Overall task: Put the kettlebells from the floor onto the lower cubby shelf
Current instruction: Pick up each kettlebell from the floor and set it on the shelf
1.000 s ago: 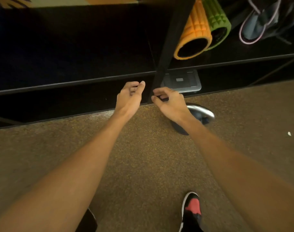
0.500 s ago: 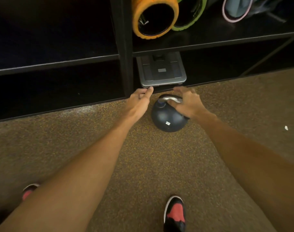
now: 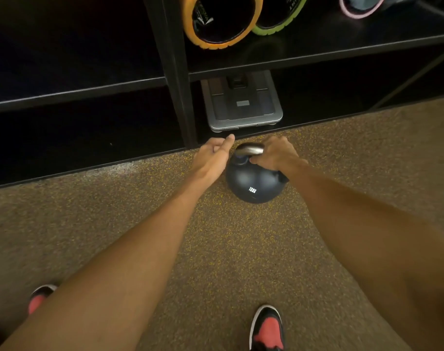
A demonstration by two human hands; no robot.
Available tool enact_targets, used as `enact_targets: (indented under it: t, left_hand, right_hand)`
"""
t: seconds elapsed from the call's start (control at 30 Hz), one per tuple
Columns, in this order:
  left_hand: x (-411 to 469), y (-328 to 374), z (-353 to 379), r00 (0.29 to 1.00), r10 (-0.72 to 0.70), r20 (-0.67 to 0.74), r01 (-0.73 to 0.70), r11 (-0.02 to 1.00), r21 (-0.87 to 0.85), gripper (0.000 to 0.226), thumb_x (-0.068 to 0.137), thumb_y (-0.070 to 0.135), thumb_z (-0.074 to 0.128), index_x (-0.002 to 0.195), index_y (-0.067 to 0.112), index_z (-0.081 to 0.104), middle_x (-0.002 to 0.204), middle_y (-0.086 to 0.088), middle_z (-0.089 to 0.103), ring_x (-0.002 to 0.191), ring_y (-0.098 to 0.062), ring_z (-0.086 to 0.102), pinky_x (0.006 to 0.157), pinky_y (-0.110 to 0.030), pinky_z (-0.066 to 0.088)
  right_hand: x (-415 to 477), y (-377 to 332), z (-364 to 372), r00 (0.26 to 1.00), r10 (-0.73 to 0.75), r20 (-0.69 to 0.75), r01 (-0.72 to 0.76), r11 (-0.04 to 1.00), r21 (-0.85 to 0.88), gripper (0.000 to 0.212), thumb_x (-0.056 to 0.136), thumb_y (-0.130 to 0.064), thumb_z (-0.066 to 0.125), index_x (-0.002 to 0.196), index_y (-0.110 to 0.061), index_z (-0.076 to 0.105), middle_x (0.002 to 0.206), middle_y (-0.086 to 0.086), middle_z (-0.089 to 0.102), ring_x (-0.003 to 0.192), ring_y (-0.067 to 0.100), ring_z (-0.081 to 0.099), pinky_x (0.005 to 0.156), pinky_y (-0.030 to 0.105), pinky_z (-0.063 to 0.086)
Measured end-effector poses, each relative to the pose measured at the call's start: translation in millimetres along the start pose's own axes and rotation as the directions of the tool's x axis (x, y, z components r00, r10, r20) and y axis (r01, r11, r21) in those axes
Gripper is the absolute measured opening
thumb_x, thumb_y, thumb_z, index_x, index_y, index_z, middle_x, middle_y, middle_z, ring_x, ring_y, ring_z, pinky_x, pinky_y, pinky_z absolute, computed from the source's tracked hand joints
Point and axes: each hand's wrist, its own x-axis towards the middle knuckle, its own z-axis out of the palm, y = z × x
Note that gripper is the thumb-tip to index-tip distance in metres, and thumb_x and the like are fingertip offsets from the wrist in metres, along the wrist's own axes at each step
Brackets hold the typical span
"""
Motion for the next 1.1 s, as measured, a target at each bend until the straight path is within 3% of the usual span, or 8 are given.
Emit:
enact_targets:
  t: [0.17, 0.33, 0.5, 0.6, 0.73, 0.93, 1.1]
  left_hand:
    - [-6.8, -10.0, -12.4, 1.000, -0.009, 0.023, 0.010, 1.000, -0.023, 0.052, 0.096, 0.070, 0.047, 0.122, 0.029, 0.065, 0.109, 0.011, 0.068, 0.110, -0.015, 0.063, 0.106, -0.045, 0.047]
    - [-21.5, -19.7, -35.2, 1.000, -0.010, 0.024, 0.010, 1.000, 0.010, 0.047, 0.099, 0.068, 0.044, 0.119, 0.031, 0.064, 0.112, 0.009, 0.068, 0.107, -0.012, 0.063, 0.102, -0.043, 0.048]
    - [-41.5, -33.5, -61.4, 0.999, 0.002, 0.040, -0.003, 0.999, 0.033, 0.043, 0.102, 0.065, 0.041, 0.106, 0.028, 0.065, 0.111, 0.004, 0.069, 0.109, -0.018, 0.063, 0.098, -0.039, 0.046]
    - [-54.8, -41.3, -84.6, 0.999, -0.032, 0.031, 0.031, 0.999, 0.032, 0.050, 0.102, 0.066, 0.040, 0.114, 0.025, 0.067, 0.114, 0.004, 0.069, 0.113, -0.021, 0.064, 0.104, -0.042, 0.045]
    - [-72.5, -56.9, -119.6, 0.991, -0.133, 0.023, 0.132, 0.990, 0.054, 0.057, 0.099, 0.071, 0.040, 0.116, 0.025, 0.069, 0.109, 0.007, 0.068, 0.112, -0.019, 0.062, 0.104, -0.042, 0.043]
    - [-105.6, -96.5, -184.5, 0.942, -0.321, 0.095, 0.314, 0.946, 0.082, 0.066, 0.089, 0.080, 0.041, 0.121, 0.030, 0.069, 0.122, 0.004, 0.072, 0.118, -0.024, 0.064, 0.112, -0.054, 0.042]
    - [-126.7, -99.5, -237.9, 0.897, -0.385, 0.217, 0.385, 0.922, 0.043, 0.060, 0.098, 0.070, 0.042, 0.133, 0.028, 0.066, 0.140, 0.002, 0.064, 0.131, -0.024, 0.055, 0.103, -0.046, 0.041]
  right_hand:
    - [-11.3, -5.7, 18.8, 0.999, 0.037, 0.012, -0.036, 0.998, -0.048, 0.057, 0.080, -0.046, 0.078, 0.122, -0.010, 0.063, 0.100, 0.005, 0.062, 0.089, 0.025, 0.061, 0.075, 0.032, 0.048]
    - [-40.0, -27.3, 34.0, 1.000, 0.007, 0.027, -0.005, 0.996, -0.084, 0.059, 0.077, -0.046, 0.075, 0.124, -0.013, 0.061, 0.103, 0.004, 0.064, 0.097, 0.028, 0.066, 0.086, 0.036, 0.056]
    - [-74.8, -52.8, 43.2, 0.995, -0.030, 0.097, 0.041, 0.993, -0.113, 0.045, 0.077, -0.044, 0.077, 0.107, -0.015, 0.059, 0.083, -0.001, 0.060, 0.077, 0.021, 0.063, 0.070, 0.030, 0.050]
    - [-107.6, -78.0, 53.3, 0.985, -0.060, 0.159, 0.077, 0.992, -0.104, 0.039, 0.077, -0.043, 0.078, 0.098, -0.017, 0.059, 0.077, -0.003, 0.060, 0.065, 0.013, 0.057, 0.065, 0.028, 0.047]
    - [-153.1, -117.5, 63.2, 0.961, -0.115, 0.250, 0.147, 0.983, -0.112, 0.046, 0.075, -0.048, 0.077, 0.106, -0.016, 0.067, 0.079, -0.003, 0.061, 0.076, 0.022, 0.062, 0.068, 0.029, 0.047]
    - [-230.0, -189.6, 52.6, 0.926, -0.238, 0.293, 0.281, 0.953, -0.117, 0.049, 0.079, -0.045, 0.072, 0.120, -0.020, 0.066, 0.110, 0.005, 0.065, 0.107, 0.030, 0.067, 0.083, 0.034, 0.051]
    - [-277.3, -247.3, 4.8, 0.868, -0.400, 0.293, 0.433, 0.900, -0.055, 0.034, 0.078, -0.040, 0.072, 0.104, -0.020, 0.065, 0.080, -0.005, 0.044, 0.083, 0.025, 0.057, 0.070, 0.031, 0.043]
